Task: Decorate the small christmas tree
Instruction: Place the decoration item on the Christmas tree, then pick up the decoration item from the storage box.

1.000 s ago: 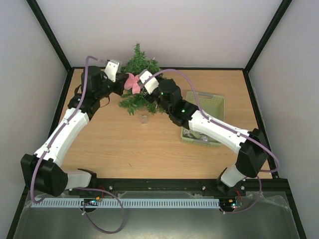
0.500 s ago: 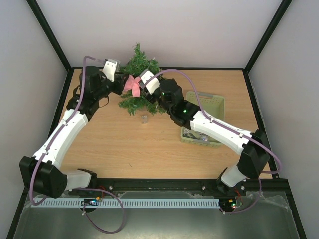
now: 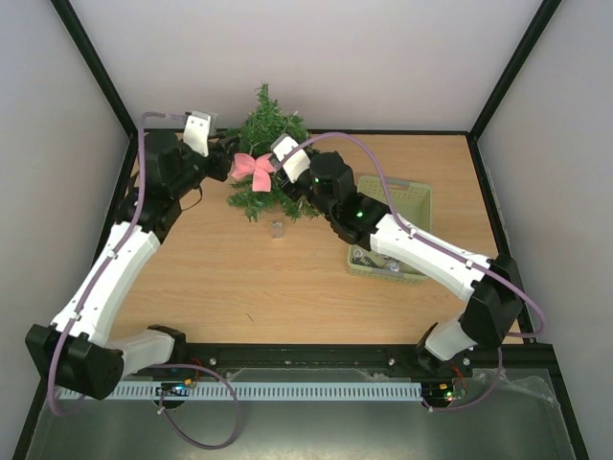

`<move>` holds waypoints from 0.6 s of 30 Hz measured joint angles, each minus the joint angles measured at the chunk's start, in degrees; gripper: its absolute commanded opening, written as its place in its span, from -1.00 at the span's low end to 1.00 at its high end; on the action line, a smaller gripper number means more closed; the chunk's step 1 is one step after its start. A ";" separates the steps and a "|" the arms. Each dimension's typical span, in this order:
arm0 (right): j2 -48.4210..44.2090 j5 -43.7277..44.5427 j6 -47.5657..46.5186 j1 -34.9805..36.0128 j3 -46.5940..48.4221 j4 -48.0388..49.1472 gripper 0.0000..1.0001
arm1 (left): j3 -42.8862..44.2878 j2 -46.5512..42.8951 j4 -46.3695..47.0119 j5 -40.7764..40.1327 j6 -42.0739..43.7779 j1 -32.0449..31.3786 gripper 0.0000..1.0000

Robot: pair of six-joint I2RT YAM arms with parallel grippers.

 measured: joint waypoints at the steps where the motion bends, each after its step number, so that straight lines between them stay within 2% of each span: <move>1: -0.07 -0.33 0.11 0.00 -0.04 -0.26 -0.57 | -0.09 -0.74 -0.13 -0.31 -0.35 0.00 -0.30; 7: -1.97 -3.34 2.34 0.00 -0.26 -3.45 -0.36 | -0.55 -5.29 -2.93 -0.81 -2.43 0.00 -0.30; 11: -5.07 -6.64 5.68 0.00 -0.66 -5.20 -0.19 | -2.73 -7.98 -4.39 1.79 -4.24 0.00 -0.36; 15: -10.21 -9.14 11.15 0.00 -4.22 -5.66 -0.18 | -5.46 -9.05 -5.01 6.43 -6.25 -0.02 -0.48; 18: -14.25 -8.85 16.02 0.00 -8.07 -6.12 -0.18 | -7.63 -8.57 -5.14 9.88 -7.43 -0.22 -0.50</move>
